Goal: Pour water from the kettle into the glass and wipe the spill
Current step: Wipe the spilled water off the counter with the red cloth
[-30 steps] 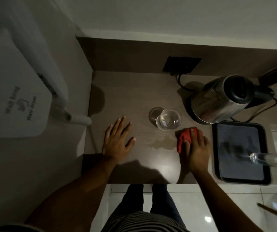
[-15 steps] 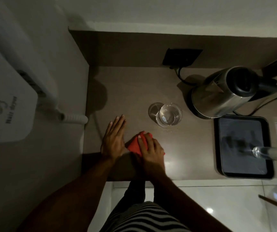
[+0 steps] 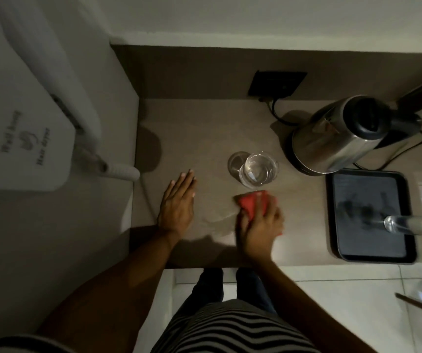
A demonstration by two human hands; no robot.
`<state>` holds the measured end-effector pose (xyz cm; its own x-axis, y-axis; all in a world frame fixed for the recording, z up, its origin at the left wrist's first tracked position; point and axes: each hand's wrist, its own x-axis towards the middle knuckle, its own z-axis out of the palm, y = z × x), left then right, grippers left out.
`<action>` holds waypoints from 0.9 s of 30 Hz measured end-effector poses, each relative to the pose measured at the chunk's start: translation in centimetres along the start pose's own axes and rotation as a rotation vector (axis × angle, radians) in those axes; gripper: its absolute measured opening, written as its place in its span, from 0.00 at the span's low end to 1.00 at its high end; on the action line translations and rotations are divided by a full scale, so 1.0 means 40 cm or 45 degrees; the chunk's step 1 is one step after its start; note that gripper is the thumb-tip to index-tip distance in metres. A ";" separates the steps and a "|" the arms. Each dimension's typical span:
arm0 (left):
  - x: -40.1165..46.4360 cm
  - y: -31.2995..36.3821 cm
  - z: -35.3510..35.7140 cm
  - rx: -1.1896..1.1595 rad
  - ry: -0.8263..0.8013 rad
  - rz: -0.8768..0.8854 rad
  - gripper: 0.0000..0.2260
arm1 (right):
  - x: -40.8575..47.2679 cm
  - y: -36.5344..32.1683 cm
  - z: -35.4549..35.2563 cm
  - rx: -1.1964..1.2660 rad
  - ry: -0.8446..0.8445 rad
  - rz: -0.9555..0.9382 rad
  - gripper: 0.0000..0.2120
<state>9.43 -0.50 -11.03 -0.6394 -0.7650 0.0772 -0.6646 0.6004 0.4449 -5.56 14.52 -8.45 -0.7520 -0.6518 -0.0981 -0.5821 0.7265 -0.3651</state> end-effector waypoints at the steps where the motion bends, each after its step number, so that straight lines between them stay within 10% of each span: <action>1: 0.001 0.000 -0.003 -0.004 0.004 0.011 0.18 | -0.049 -0.018 0.016 -0.002 -0.079 -0.154 0.28; 8: -0.003 -0.041 -0.030 0.168 -0.108 0.190 0.20 | -0.049 0.121 -0.042 -0.105 -0.348 -1.230 0.26; 14: -0.006 -0.039 -0.033 0.179 -0.086 0.163 0.21 | 0.090 0.205 -0.080 -0.069 0.110 0.076 0.28; 17: -0.010 -0.043 -0.029 0.093 -0.026 0.152 0.19 | 0.028 0.044 -0.021 0.064 0.180 0.360 0.28; 22: -0.017 -0.054 -0.016 -0.092 0.039 0.113 0.20 | -0.162 -0.141 0.065 0.006 -0.281 -0.343 0.29; 27: -0.009 -0.049 -0.027 -0.092 0.048 0.140 0.15 | -0.049 0.030 -0.009 0.093 -0.412 -1.275 0.23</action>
<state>11.37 -1.66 -10.99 -0.6911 -0.7045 0.1615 -0.5609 0.6637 0.4949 -4.91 16.74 -8.35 0.1864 -0.9816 0.0403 -0.8635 -0.1833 -0.4698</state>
